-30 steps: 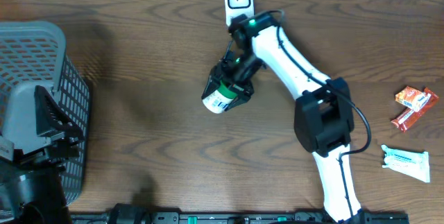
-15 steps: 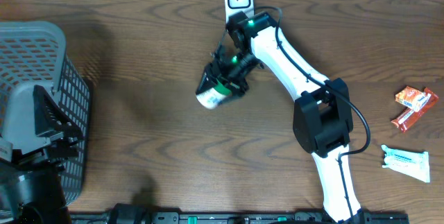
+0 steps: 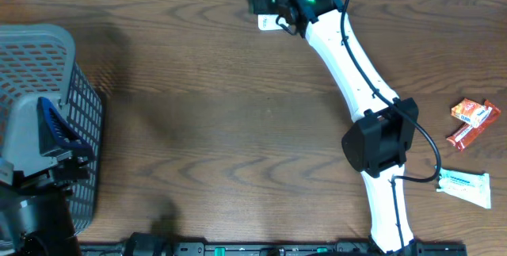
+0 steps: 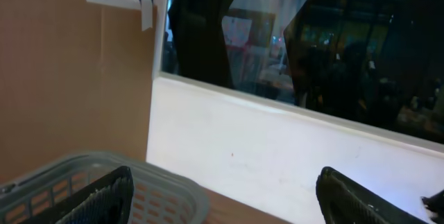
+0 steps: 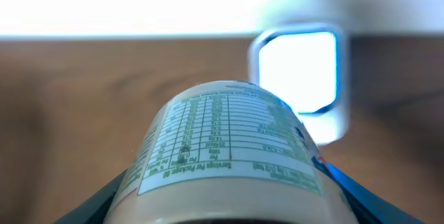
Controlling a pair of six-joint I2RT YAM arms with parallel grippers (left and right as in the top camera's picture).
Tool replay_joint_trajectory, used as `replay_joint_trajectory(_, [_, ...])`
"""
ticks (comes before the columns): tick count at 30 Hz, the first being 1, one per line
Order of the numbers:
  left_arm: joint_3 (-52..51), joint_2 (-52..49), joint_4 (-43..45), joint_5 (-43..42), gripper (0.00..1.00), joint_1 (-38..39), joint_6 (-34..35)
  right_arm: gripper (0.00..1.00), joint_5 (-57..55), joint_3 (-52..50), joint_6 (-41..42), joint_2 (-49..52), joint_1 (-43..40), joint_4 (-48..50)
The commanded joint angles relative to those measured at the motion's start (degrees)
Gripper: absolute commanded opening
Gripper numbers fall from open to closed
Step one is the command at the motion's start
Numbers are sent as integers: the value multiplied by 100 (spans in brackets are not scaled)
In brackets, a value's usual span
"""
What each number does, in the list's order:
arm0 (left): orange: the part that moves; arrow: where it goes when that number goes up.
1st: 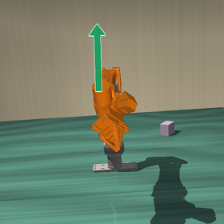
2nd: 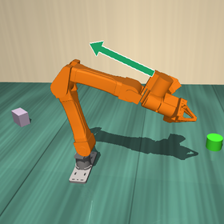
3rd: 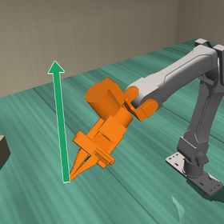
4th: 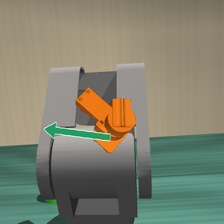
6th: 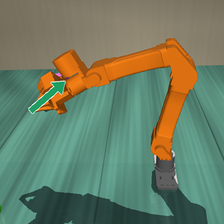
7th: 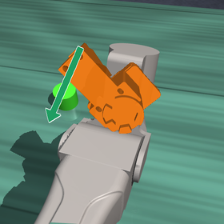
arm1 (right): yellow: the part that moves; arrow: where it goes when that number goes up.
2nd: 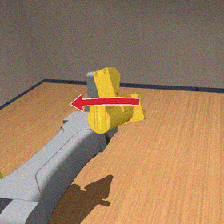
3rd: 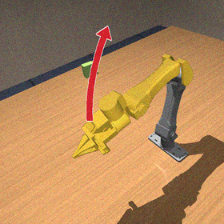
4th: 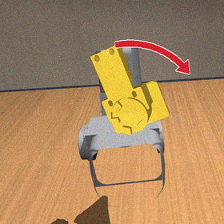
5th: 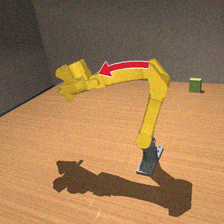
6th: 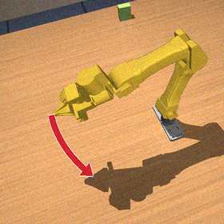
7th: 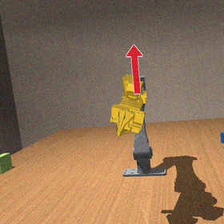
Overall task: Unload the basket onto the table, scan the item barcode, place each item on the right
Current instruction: 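Raise the jar's label right against the white scanner window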
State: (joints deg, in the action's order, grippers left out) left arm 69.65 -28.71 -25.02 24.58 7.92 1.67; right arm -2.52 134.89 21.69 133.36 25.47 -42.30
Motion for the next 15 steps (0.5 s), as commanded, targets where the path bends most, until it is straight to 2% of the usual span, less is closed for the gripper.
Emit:
replay_joint_trajectory(1, [-33,48,216,291,85,-24,-496,44,-2068,-35,-190,116,76,555])
replay_joint_trajectory(4, [-33,48,549,647,85,-24,-658,44,-2142,-90,-616,444,39,1329])
replay_joint_trajectory(9, [-33,46,603,675,84,-24,-658,45,-2159,-90,-874,1078,-61,2603])
replay_joint_trajectory(15, [-33,46,603,678,84,-24,-660,46,-2568,-87,-1021,1620,-74,3305])
